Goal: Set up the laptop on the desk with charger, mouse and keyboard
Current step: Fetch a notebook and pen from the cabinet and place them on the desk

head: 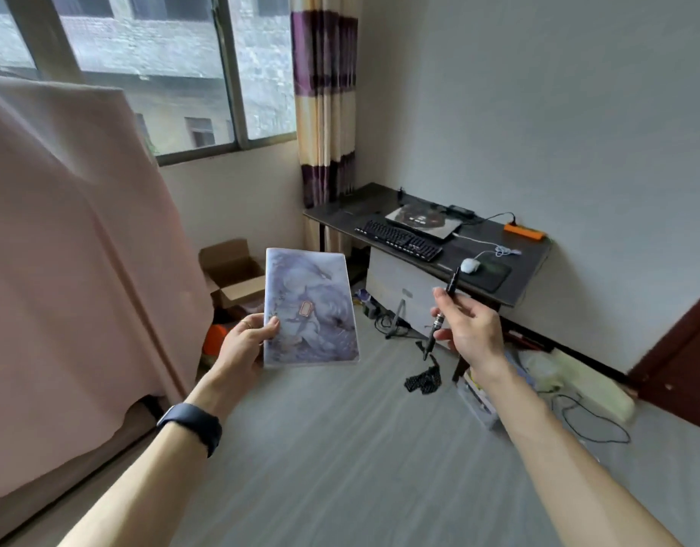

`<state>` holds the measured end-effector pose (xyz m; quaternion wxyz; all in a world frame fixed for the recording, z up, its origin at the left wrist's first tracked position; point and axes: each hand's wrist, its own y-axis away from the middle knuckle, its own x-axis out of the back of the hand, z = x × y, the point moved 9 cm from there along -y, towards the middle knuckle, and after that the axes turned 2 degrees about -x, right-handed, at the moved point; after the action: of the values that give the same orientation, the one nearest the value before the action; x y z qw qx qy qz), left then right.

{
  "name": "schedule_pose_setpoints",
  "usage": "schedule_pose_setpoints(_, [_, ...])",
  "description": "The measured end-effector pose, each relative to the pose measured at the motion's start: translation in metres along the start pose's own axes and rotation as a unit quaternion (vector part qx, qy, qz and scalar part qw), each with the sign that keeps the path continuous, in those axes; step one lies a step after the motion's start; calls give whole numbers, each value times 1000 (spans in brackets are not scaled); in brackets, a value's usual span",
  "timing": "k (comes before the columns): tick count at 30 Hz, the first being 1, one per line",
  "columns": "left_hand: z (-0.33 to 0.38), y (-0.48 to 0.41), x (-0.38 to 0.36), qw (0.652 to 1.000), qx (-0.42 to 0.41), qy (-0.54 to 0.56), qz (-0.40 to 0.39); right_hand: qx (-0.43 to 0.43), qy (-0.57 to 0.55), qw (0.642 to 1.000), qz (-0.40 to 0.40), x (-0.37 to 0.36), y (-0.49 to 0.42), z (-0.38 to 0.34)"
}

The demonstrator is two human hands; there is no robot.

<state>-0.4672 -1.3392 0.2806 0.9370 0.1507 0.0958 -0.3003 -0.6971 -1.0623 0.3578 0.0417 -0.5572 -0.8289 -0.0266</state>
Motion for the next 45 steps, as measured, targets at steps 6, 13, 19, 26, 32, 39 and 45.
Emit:
schedule_pose_setpoints(6, [44, -178, -81, 999, -6, -11, -33, 4, 29, 1000, 11, -23, -170, -12])
schedule_pose_setpoints(13, [66, -384, -161, 999, -8, -26, -47, -9, 36, 999, 11, -76, -399, -4])
schedule_pose_setpoints(19, [84, -537, -173, 999, 6, -41, -9, -41, 43, 998, -33, -164, -576, 7])
schedule_pose_setpoints(26, [81, -717, -132, 994, 49, -97, 20, -88, 60, 990, -95, -293, -721, 48])
schedule_pose_setpoints(32, [59, -882, -112, 980, 133, -144, 3, -152, 94, 980, -87, -377, -817, 121])
schedule_pose_setpoints(39, [33, -1032, -132, 945, 197, -260, -17, -257, 117, 956, -82, -437, -894, 210])
schedule_pose_setpoints(45, [-7, -1139, -152, 911, 247, -327, -39, -310, 143, 937, -68, -481, -981, 272])
